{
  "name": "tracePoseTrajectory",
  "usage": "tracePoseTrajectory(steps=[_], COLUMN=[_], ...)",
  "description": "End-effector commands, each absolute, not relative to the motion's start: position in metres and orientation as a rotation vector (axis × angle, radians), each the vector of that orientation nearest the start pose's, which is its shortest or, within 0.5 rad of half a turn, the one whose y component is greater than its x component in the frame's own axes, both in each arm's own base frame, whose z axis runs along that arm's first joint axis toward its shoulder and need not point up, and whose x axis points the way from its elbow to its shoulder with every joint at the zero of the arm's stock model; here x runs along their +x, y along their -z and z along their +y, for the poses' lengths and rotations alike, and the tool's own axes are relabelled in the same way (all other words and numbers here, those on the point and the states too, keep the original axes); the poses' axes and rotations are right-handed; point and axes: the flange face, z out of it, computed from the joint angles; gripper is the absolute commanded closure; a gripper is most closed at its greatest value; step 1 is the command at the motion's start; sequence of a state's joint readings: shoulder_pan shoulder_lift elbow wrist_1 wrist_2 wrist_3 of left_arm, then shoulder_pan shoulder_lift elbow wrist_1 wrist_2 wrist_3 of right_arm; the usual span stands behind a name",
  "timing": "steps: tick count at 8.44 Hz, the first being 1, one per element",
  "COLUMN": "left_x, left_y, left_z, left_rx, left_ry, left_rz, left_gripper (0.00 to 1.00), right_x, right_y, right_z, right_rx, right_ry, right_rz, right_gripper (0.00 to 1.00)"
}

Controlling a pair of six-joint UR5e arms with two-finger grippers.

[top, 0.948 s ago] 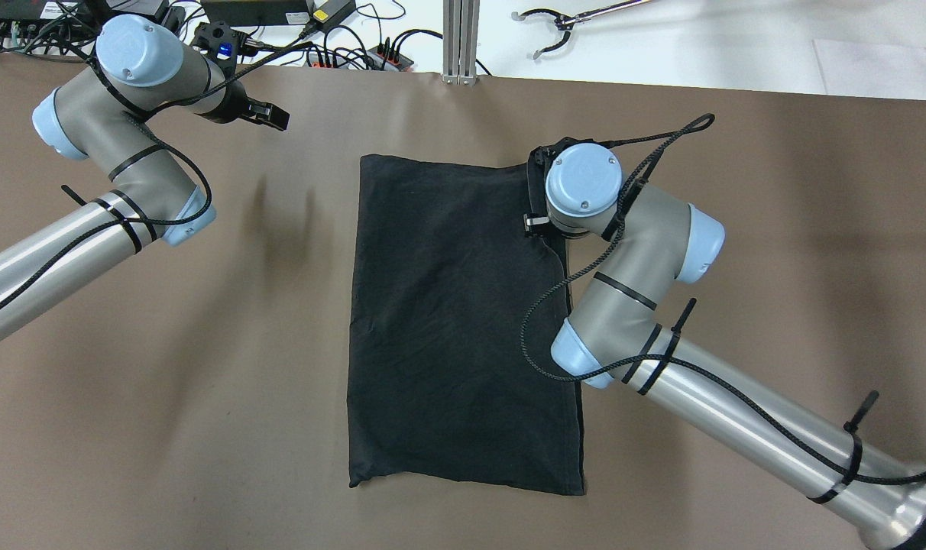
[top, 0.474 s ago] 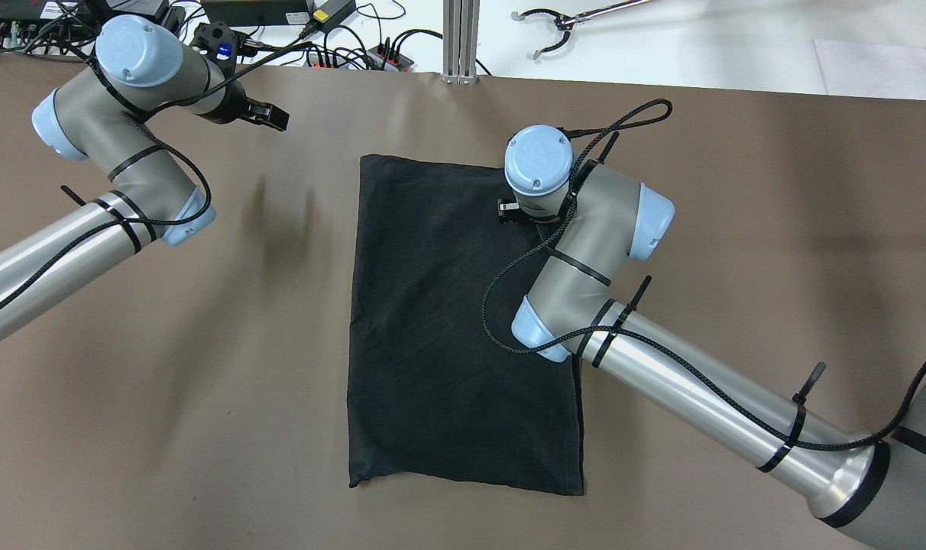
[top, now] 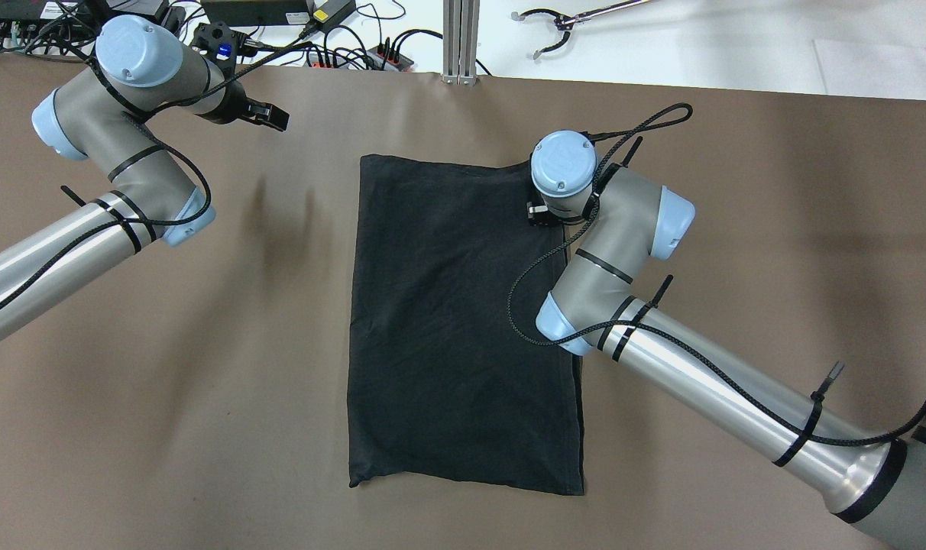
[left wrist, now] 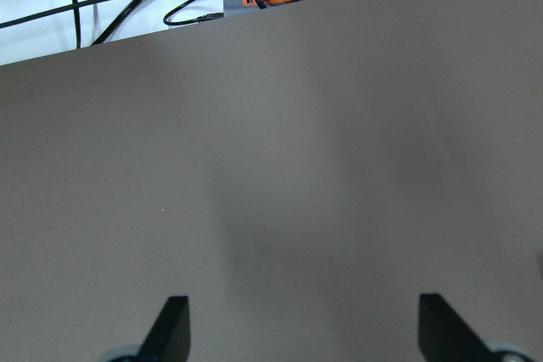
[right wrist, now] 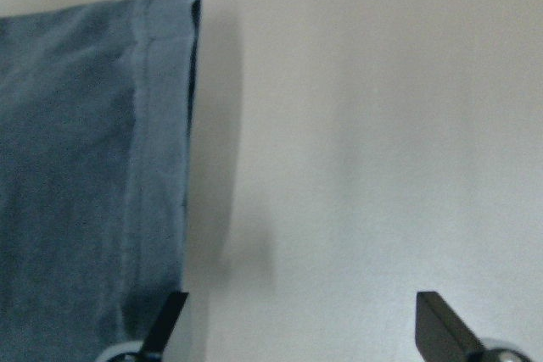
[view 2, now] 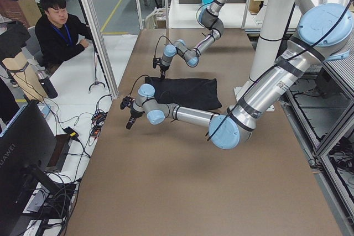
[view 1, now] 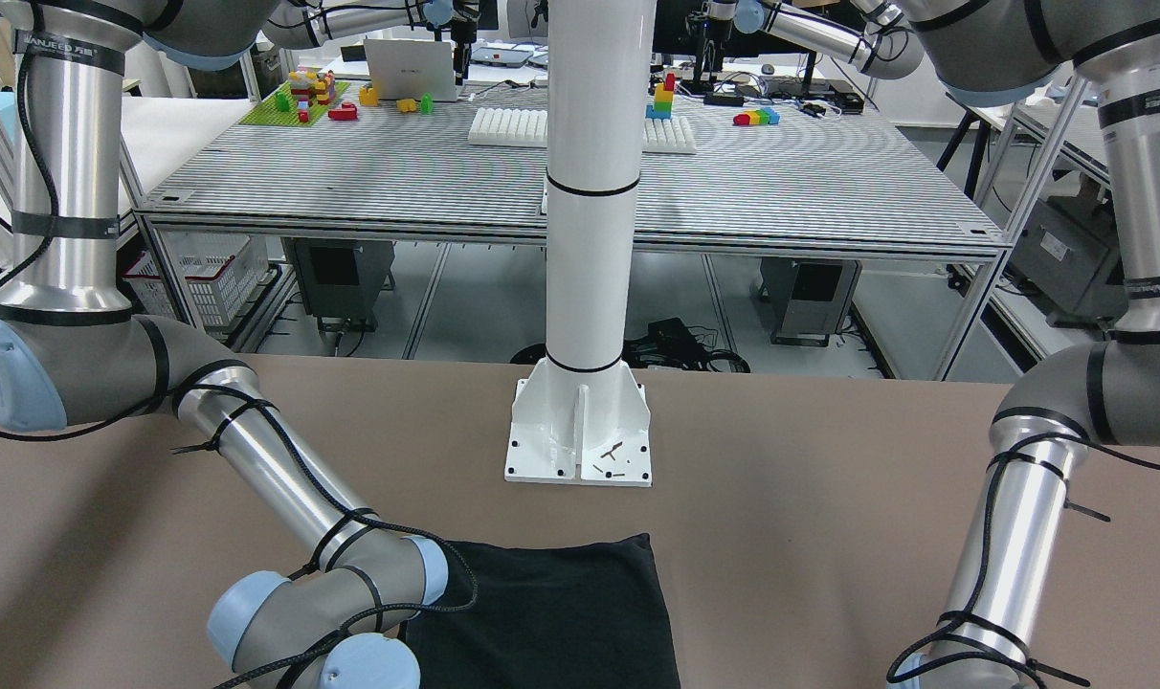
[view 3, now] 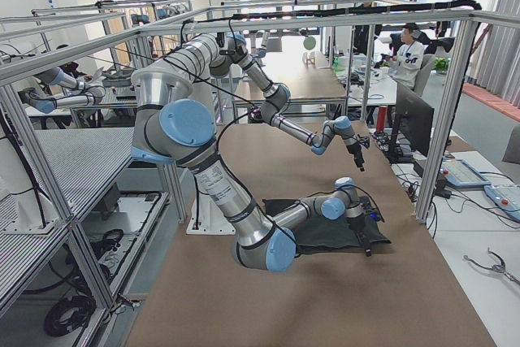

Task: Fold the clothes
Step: 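Move both grippers down to the shirt's corners nearest the robot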

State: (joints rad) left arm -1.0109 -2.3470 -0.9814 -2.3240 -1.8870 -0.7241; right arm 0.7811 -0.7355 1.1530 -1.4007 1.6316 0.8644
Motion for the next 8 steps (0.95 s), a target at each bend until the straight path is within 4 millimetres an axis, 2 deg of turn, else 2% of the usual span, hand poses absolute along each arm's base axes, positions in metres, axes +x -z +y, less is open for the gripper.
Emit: tracePoseTrajectory(steps=[1,2,3,4,5,6,7,8], left_x=[0.347,0.344,0.340,0.341,0.357,0.363,0.363,0.368], left_y=[-0.360,-0.351,-0.342,-0.325,-0.318,-0.311,-0.305,-0.301], left_z=[-0.742,-0.732,-0.719,-0.695,-0.646,-0.596,-0.546,-0.494], left_rx=[0.566,0.554,0.520,0.474,0.429,0.379,0.343,0.304], left_ry=[-0.001,0.009,0.078,0.159,0.201,0.250,0.312,0.369], left_rz=[0.824,0.869,0.932,1.016,1.088,1.157,1.213,1.257], left_gripper=[0.05,0.05,0.05,0.05,0.05,0.05,0.05,0.05], right_x=[-0.453,-0.450,-0.439,-0.421,-0.407,-0.409,-0.413,-0.424], right_y=[-0.324,-0.293,-0.267,-0.239,-0.232,-0.232,-0.226,-0.226], right_z=[-0.671,-0.661,-0.641,-0.616,-0.577,-0.527,-0.486,-0.456], right_rx=[0.379,0.390,0.364,0.369,0.363,0.327,0.276,0.202], right_ry=[-0.038,-0.048,-0.124,-0.225,-0.278,-0.306,-0.354,-0.434], right_rz=[-0.479,-0.555,-0.666,-0.756,-0.829,-0.893,-0.953,-0.996], right_gripper=[0.07,0.06,0.07,0.07,0.06,0.07,0.07,0.07])
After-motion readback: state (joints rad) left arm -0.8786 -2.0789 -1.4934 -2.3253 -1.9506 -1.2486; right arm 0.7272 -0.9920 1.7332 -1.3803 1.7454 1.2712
